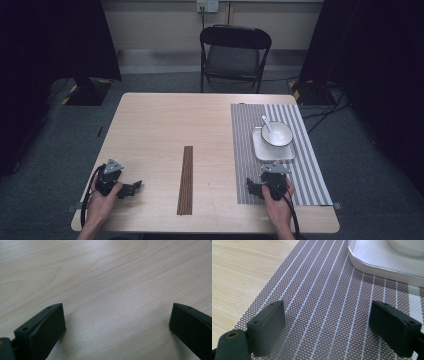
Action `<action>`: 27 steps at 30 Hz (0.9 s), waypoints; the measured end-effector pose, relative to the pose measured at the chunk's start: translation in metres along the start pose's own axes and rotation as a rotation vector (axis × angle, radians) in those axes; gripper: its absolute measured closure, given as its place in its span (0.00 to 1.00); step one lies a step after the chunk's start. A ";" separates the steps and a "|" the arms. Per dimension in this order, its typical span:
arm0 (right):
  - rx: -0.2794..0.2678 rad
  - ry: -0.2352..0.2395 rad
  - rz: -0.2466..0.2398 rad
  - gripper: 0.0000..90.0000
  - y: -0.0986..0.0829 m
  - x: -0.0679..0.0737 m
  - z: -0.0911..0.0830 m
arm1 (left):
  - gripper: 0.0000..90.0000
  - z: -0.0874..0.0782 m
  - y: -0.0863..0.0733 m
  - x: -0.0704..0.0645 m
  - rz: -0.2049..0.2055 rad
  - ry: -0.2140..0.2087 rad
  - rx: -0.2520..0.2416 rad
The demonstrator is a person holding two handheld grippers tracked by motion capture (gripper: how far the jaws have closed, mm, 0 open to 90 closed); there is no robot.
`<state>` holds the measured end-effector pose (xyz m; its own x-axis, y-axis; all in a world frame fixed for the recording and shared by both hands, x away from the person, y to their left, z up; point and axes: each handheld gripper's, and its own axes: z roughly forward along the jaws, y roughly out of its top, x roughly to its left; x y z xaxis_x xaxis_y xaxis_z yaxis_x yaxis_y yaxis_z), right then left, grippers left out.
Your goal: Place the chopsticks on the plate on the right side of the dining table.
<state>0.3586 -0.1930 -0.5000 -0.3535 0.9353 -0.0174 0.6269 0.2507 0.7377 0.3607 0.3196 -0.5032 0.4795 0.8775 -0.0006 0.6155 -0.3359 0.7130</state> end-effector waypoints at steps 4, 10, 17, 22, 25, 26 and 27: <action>0.000 0.000 0.001 0.14 0.000 0.000 0.000 | 0.00 0.000 0.000 0.000 0.004 0.000 0.001; 0.000 -0.001 0.002 0.14 0.000 0.000 0.000 | 0.00 0.000 0.000 0.000 0.005 0.000 0.001; 0.002 0.033 0.016 0.24 0.010 0.002 -0.002 | 0.00 0.000 0.000 0.000 0.004 0.000 0.001; -0.019 0.070 -0.005 0.27 0.013 0.010 -0.004 | 0.00 0.000 0.000 0.000 0.005 0.000 0.001; -0.019 0.084 -0.010 0.27 0.013 0.012 -0.003 | 0.00 0.000 0.000 0.000 0.003 0.000 0.001; -0.023 0.098 -0.003 0.27 0.014 0.013 -0.004 | 0.00 0.000 -0.001 0.000 -0.002 0.000 -0.005; -0.024 0.102 -0.004 0.27 0.014 0.014 -0.004 | 0.00 0.000 -0.001 0.000 -0.002 0.000 -0.006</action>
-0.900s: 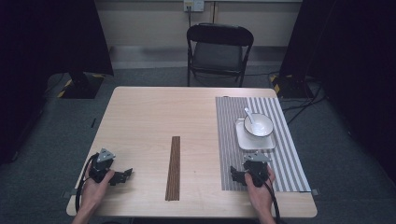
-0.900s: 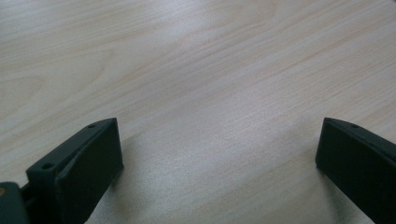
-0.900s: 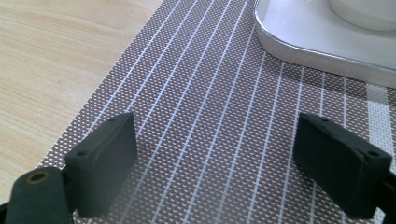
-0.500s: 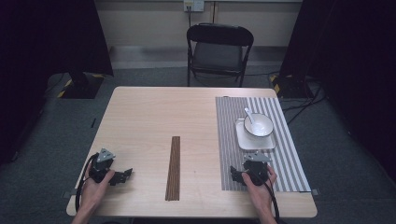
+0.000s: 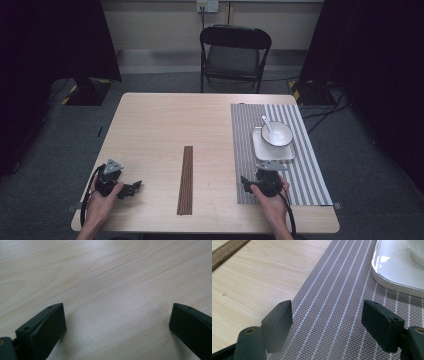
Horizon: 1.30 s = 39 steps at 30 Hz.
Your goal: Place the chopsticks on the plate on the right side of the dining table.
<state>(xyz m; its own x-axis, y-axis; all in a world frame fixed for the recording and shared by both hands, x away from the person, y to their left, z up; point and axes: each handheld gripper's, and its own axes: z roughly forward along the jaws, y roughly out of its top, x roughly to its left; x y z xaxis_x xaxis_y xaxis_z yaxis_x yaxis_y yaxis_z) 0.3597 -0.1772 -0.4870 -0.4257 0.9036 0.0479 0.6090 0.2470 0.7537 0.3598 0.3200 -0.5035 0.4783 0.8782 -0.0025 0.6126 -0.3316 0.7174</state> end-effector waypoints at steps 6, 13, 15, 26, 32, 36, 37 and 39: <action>0.002 0.020 0.001 0.27 0.002 0.006 0.000 | 0.00 0.000 0.000 0.000 -0.002 -0.002 0.000; -0.010 0.076 -0.021 0.30 0.008 0.020 0.000 | 0.00 -0.002 -0.002 0.000 0.000 0.003 0.002; -0.003 0.088 -0.040 0.30 0.009 0.026 0.001 | 0.00 -0.002 -0.002 0.000 0.000 0.004 0.002; -0.009 0.138 -0.100 0.31 0.025 0.054 0.014 | 0.00 -0.002 -0.002 0.000 0.000 0.003 0.002; -0.032 0.173 -0.126 0.38 0.040 0.071 0.023 | 0.00 -0.002 -0.002 0.000 0.001 0.003 0.002; -0.037 0.188 -0.135 0.42 0.044 0.083 0.028 | 0.00 -0.002 -0.002 0.000 0.000 0.003 0.002; -0.033 0.195 -0.134 0.42 0.044 0.086 0.030 | 0.00 -0.002 -0.002 0.000 0.000 0.003 0.002; -0.027 0.204 -0.143 0.42 0.046 0.092 0.034 | 0.00 -0.002 -0.002 0.000 0.000 0.003 0.002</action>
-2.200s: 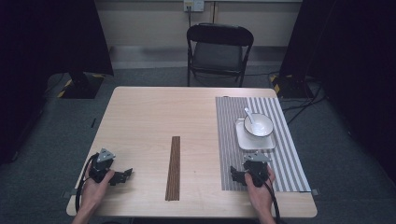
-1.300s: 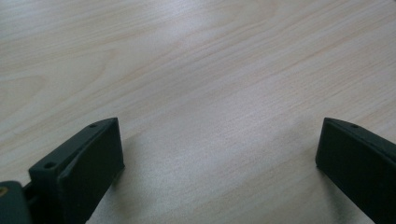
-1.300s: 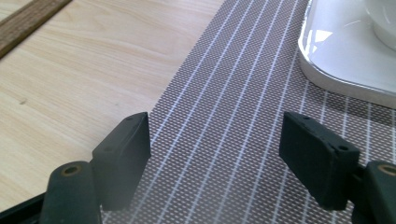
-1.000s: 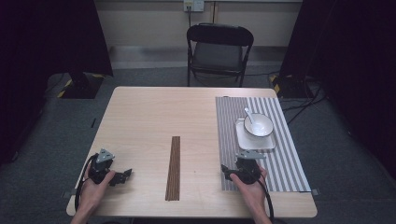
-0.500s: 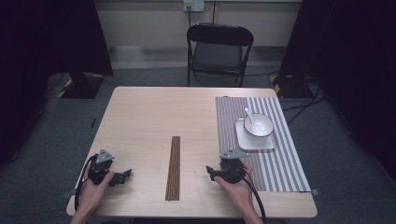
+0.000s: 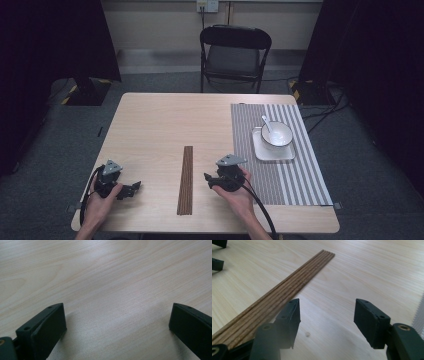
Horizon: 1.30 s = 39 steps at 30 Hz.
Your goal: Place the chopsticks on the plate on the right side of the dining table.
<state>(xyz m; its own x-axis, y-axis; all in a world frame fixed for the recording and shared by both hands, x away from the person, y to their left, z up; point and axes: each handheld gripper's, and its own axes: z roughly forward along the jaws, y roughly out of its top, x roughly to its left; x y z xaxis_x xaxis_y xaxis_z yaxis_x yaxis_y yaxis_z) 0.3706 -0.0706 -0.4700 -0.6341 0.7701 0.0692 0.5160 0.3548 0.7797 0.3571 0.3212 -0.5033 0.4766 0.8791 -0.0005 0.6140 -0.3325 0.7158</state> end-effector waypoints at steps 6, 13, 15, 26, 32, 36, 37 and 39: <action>0.022 0.040 0.000 0.41 0.001 0.011 0.015 | 0.00 -0.001 -0.001 0.000 0.004 -0.002 0.001; 0.050 0.068 -0.031 0.32 0.000 0.023 0.026 | 0.00 -0.001 -0.001 0.000 0.001 -0.002 -0.001; 0.048 0.068 -0.040 0.33 0.001 0.026 0.029 | 0.00 -0.001 -0.001 0.000 0.001 -0.003 0.000; 0.065 0.082 -0.034 0.40 0.002 0.034 0.041 | 0.00 0.000 -0.001 0.000 -0.001 -0.004 -0.001; 0.077 0.071 -0.050 0.42 0.001 0.035 0.043 | 0.00 -0.001 -0.001 0.000 0.000 -0.003 0.000; 0.084 0.061 -0.045 0.44 0.000 0.034 0.043 | 0.00 0.000 -0.001 0.000 0.000 -0.004 -0.001; 0.086 0.048 -0.062 0.45 0.000 0.033 0.042 | 0.00 -0.001 -0.001 0.000 0.000 -0.004 0.000; 0.086 0.044 -0.058 0.45 -0.001 0.032 0.041 | 0.00 -0.001 -0.001 0.000 0.000 -0.004 0.000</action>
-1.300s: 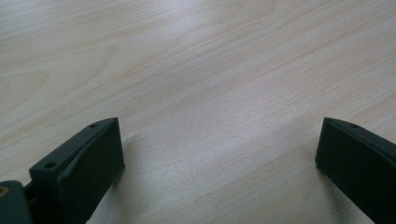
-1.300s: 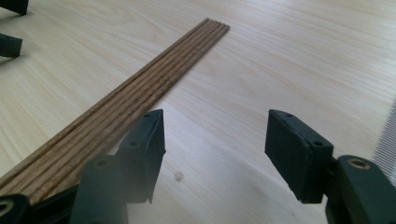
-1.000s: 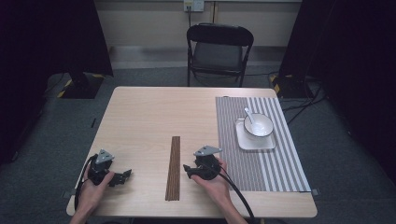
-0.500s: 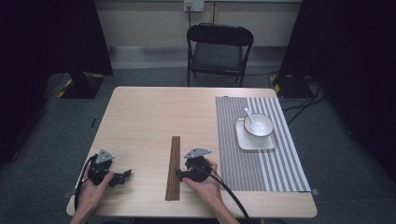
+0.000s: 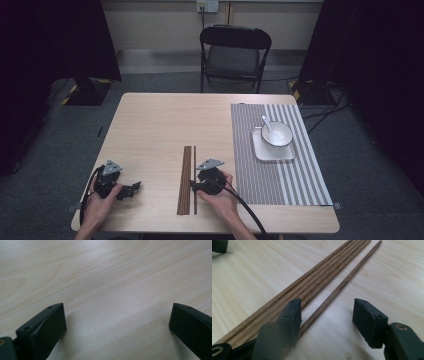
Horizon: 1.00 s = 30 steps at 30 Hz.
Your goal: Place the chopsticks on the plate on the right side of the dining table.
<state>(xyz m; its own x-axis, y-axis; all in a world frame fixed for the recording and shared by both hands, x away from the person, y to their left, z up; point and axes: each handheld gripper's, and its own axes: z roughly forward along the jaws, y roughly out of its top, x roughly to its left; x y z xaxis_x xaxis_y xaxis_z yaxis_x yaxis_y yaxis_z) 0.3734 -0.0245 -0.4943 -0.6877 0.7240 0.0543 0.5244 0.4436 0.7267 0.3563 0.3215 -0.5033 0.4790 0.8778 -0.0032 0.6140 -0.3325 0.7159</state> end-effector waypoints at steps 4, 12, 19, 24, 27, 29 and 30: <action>-0.002 -0.022 0.010 0.46 -0.004 -0.008 -0.005 | 0.00 0.000 0.000 0.000 0.001 0.000 0.000; -0.005 -0.054 0.005 0.45 -0.012 -0.014 -0.012 | 0.00 0.000 0.000 0.000 -0.001 0.000 -0.001; 0.010 -0.083 0.019 0.45 -0.018 -0.020 -0.021 | 0.00 0.000 0.000 0.000 0.002 0.000 0.002; 0.011 -0.091 0.008 0.41 -0.023 -0.022 -0.026 | 0.00 0.000 0.000 0.000 0.003 0.000 0.002; 0.003 -0.102 0.017 0.41 -0.025 -0.027 -0.027 | 0.00 0.000 0.000 0.000 0.000 0.000 -0.001; 0.005 -0.110 0.022 0.41 -0.025 -0.030 -0.028 | 0.00 0.000 0.000 0.000 0.000 0.000 0.000; 0.006 -0.115 0.029 0.41 -0.025 -0.032 -0.028 | 0.00 0.000 0.000 0.000 0.000 0.000 0.000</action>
<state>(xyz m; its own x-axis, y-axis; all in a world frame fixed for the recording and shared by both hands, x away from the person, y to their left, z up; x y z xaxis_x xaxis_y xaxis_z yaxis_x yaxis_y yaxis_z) 0.3684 -0.0731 -0.4949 -0.6100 0.7924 -0.0037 0.5466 0.4241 0.7221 0.3563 0.3215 -0.5033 0.4790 0.8778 -0.0032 0.6140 -0.3324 0.7158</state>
